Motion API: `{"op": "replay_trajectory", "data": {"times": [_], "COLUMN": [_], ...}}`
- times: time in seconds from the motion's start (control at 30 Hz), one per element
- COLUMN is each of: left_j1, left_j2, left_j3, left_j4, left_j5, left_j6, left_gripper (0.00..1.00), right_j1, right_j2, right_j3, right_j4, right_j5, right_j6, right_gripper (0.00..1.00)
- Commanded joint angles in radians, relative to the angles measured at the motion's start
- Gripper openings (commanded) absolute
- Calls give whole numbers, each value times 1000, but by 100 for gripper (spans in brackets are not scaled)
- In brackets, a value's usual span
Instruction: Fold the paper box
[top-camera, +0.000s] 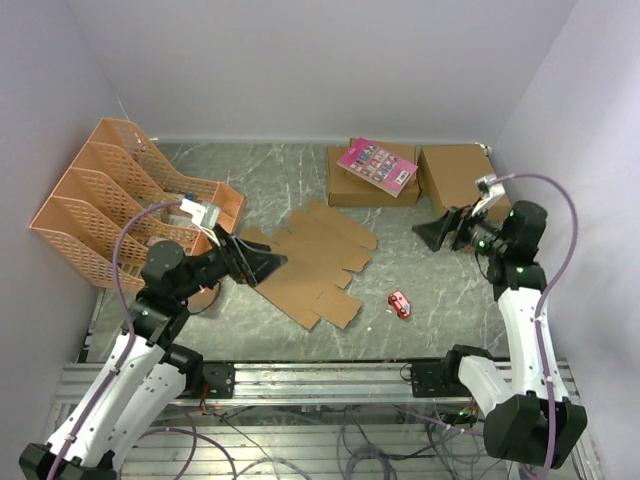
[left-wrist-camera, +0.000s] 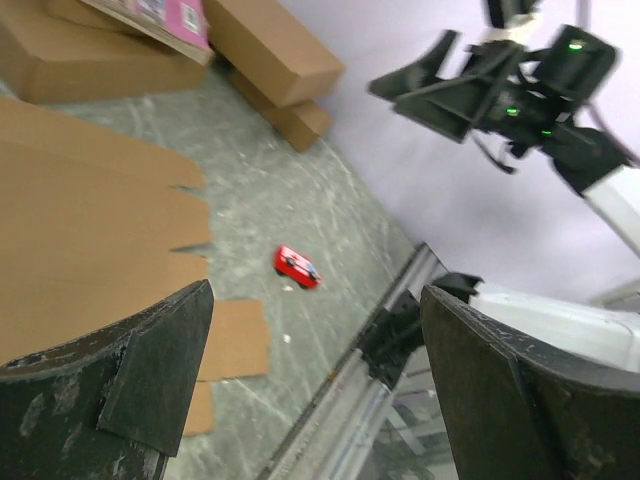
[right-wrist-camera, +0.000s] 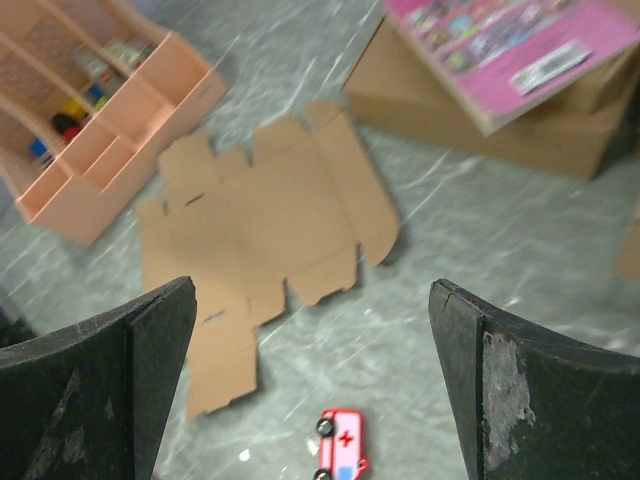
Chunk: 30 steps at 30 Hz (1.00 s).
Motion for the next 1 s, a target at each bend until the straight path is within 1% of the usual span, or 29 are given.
{"op": "replay_trajectory", "data": {"times": [0.0, 0.07, 0.2, 0.3, 0.4, 0.57, 0.67, 0.83, 0.97], "left_j1": [-125, -185, -310, -368, -386, -389, -390, -390, -389], "left_j2": [-24, 0, 82, 141, 173, 192, 194, 216, 248], "left_j3": [-110, -158, -228, -272, -307, -307, -320, -335, -323], "left_j4": [218, 293, 436, 528, 583, 559, 559, 552, 548], "left_j5": [-90, -125, -201, -246, -278, -311, -334, -386, -410], "left_j6": [-141, -171, -196, -216, -237, -223, -218, -179, -156], "left_gripper": [94, 94, 94, 94, 94, 94, 94, 94, 94], "right_j1": [4, 4, 4, 4, 5, 7, 8, 26, 73], "right_j2": [-34, -28, 29, 77, 122, 180, 237, 377, 431], "right_j3": [-178, -223, -248, -268, -291, -332, -338, -286, -280], "right_j4": [267, 301, 304, 329, 359, 413, 424, 342, 327], "right_j5": [-197, -217, -233, -253, -259, -242, -226, -211, -202], "right_j6": [170, 193, 182, 182, 196, 252, 272, 216, 172], "right_gripper": [100, 100, 99, 99, 99, 97, 94, 88, 85]}}
